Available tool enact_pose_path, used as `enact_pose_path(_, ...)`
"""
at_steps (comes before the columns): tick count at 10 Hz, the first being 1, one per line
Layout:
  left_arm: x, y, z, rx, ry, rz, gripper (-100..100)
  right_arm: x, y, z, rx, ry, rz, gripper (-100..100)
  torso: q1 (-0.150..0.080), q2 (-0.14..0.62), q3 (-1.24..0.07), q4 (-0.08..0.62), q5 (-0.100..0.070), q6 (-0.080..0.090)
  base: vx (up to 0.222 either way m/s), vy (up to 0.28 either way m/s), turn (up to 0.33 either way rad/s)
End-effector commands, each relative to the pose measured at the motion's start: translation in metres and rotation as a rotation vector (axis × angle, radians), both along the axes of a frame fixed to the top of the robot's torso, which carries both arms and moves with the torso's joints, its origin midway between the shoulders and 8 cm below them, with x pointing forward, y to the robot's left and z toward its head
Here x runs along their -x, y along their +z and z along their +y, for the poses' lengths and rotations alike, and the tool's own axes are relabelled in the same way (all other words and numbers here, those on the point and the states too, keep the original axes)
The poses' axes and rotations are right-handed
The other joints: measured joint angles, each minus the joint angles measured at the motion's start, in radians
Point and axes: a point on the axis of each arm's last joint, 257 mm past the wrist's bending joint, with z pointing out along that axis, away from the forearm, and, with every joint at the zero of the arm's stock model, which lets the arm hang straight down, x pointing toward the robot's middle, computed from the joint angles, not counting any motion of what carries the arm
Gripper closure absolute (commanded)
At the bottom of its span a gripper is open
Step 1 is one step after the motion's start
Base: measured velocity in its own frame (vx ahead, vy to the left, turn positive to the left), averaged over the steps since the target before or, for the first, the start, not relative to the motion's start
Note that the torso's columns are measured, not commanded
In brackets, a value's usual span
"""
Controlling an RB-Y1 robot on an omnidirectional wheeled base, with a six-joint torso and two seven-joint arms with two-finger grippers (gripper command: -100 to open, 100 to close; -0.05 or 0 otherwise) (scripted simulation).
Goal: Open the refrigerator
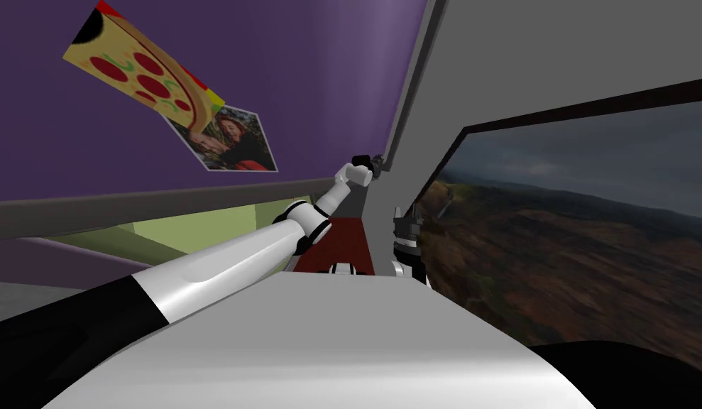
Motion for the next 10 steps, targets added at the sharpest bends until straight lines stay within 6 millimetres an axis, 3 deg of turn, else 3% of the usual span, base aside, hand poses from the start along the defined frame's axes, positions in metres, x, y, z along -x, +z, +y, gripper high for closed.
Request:
enact_pose_path(1,0.011,0.015,-0.008,-0.003,-0.030,0.002,-100,0.000,0.000,0.000,0.000,0.000,0.000,0,-0.001,-0.001,0.000,-0.001,0.000,-0.001,-0.109,-0.039,0.031)
enact_pose_path(7,0.027,0.052,-0.016,-0.011,-0.057,0.001,-100,0.000,0.000,0.000,0.000,0.000,0.001,0,-0.013,0.013,0.008,0.009,-0.003,0.005,0.044,-0.022,0.063)
enact_pose_path(8,0.022,0.040,-0.010,-0.020,-0.044,0.018,-100,0.000,0.000,0.000,0.000,0.000,0.000,0,-0.014,0.016,0.010,0.012,-0.003,0.006,0.010,-0.004,0.019)
enact_pose_path(9,0.021,0.038,-0.009,-0.023,-0.042,0.024,0,0.000,0.000,0.000,0.000,0.000,0.000,0,-0.012,0.015,0.009,0.010,-0.003,0.004,0.000,0.000,0.000)
enact_pose_path(10,0.020,0.035,-0.008,-0.026,-0.040,0.029,0,0.000,0.000,0.000,0.000,0.000,0.000,0,-0.010,0.012,0.008,0.008,-0.002,0.002,0.000,0.000,0.000)
